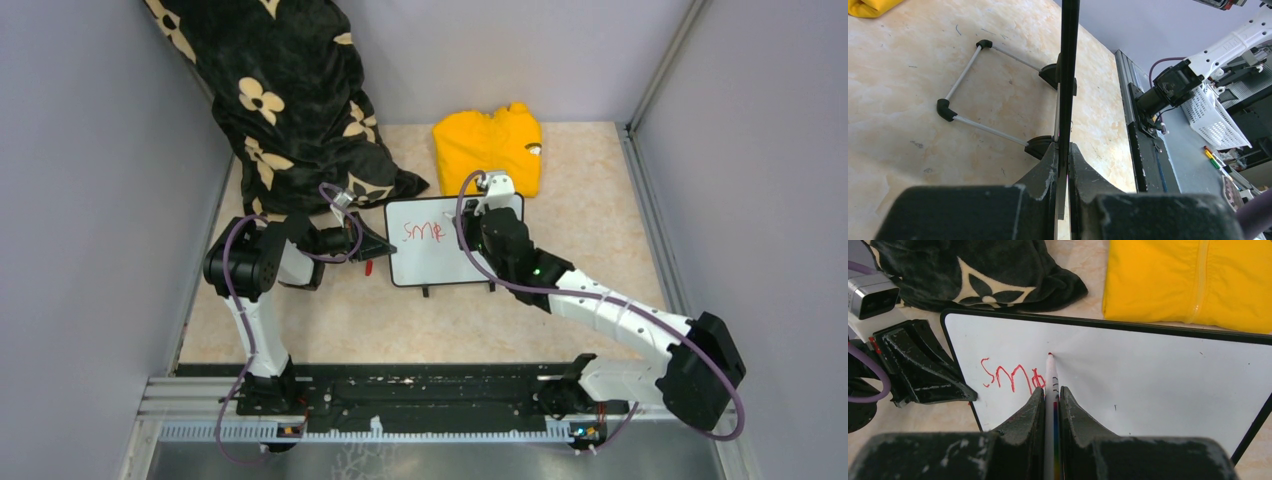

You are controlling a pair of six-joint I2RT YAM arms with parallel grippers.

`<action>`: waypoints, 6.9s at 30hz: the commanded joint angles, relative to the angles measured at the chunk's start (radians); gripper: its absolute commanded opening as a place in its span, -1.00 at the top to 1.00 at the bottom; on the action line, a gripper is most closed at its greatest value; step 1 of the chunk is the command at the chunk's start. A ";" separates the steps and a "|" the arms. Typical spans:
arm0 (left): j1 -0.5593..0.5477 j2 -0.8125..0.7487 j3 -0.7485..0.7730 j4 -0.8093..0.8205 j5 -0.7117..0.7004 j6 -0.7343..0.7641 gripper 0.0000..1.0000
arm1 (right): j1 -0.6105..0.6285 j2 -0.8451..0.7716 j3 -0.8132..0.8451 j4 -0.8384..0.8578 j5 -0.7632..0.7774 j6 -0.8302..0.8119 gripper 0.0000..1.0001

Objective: Write a sentence on the whiteboard

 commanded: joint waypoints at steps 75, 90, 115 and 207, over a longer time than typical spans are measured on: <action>-0.013 -0.016 0.009 0.139 0.021 0.017 1.00 | -0.031 -0.096 -0.067 -0.031 0.047 0.016 1.00; -0.014 -0.017 0.007 0.139 0.022 0.018 1.00 | -0.042 -0.107 -0.044 -0.033 0.052 -0.001 1.00; -0.016 -0.017 0.009 0.137 0.024 0.018 1.00 | -0.043 -0.053 -0.035 -0.019 -0.036 0.005 1.00; -0.018 -0.015 0.010 0.108 0.024 0.038 1.00 | 0.048 0.072 0.071 0.065 0.034 -0.033 1.00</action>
